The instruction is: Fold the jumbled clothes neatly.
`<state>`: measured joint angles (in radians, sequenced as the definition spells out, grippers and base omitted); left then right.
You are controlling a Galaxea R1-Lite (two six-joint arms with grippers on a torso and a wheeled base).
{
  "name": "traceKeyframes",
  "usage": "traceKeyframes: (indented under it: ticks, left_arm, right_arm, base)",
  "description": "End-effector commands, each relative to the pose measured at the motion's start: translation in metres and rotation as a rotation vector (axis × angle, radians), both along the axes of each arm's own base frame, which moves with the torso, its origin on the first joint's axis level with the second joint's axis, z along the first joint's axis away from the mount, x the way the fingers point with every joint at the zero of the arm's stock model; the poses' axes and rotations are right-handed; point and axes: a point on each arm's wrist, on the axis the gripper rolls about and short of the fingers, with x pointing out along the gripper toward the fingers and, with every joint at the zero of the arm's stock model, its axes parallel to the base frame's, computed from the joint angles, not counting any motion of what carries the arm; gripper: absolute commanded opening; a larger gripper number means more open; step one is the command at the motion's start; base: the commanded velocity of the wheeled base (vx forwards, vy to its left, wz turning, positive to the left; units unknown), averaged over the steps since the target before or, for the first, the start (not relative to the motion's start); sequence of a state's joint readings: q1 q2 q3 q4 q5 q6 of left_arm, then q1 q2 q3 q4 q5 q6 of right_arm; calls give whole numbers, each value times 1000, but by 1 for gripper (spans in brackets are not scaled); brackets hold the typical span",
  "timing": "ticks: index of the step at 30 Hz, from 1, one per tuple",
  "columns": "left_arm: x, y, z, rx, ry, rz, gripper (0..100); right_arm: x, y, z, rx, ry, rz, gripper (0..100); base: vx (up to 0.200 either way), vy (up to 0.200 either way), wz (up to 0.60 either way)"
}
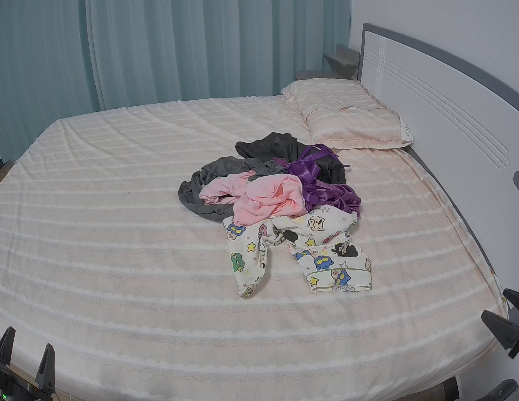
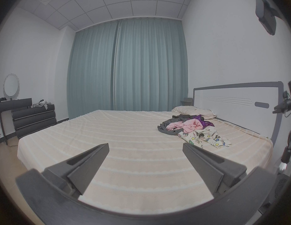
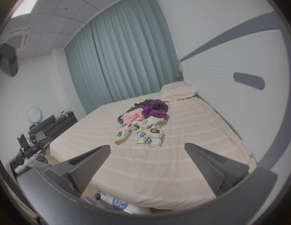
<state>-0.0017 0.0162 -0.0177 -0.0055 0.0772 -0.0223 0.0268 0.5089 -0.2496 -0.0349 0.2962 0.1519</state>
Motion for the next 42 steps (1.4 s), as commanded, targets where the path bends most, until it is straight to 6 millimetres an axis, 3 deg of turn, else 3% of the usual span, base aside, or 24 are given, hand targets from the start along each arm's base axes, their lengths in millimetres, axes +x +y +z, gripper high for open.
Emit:
traceKeyframes:
  ticks: [1,3,4,5,6,7,11,16,20,26,29,35,42]
  left_arm:
    - [0,0,-5,-1,1,0,100]
    - [0,0,-5,1,1,0,100]
    - [0,0,-5,1,1,0,100]
    - [0,0,-5,1,1,1,100]
    - [0,0,-5,1,1,1,100]
    - [0,0,-5,-1,1,1,100]
    - [0,0,-5,-1,1,0,100]
    - [0,0,-5,-1,1,1,100]
    - [0,0,-5,-1,1,1,100]
    - [0,0,-5,1,1,1,100]
    - [0,0,-5,-1,1,1,100]
    - [0,0,-5,-1,1,1,100]
    - [0,0,-5,-1,1,1,100]
  right_arm:
    - [114,9,4,116,364,77,100]
    - [141,11,-9,116,406,80,100]
    - [141,11,-9,116,406,80,100]
    - [161,14,-21,121,428,84,100]
    - [161,14,-21,121,428,84,100]
    - [180,16,-33,142,440,78,100]
    - [216,21,-60,194,463,57,100]
    - [260,25,-85,273,485,15,100]
    - [284,34,-104,326,542,7,100]
    - [303,42,-108,386,547,-4,100]
    - [319,52,-121,399,566,-3,100]
    - [328,70,-139,363,589,-9,100]
    - [337,77,-155,333,596,-35,100]
  base:
    - [0,0,0]
    - [0,0,0]
    - [0,0,0]
    - [0,0,0]
    - [0,0,0]
    - [0,0,0]
    - [0,0,0]
    - [0,0,0]
    - [0,0,0]
    - [0,0,0]
    - [0,0,0]
    - [0,0,0]
    - [0,0,0]
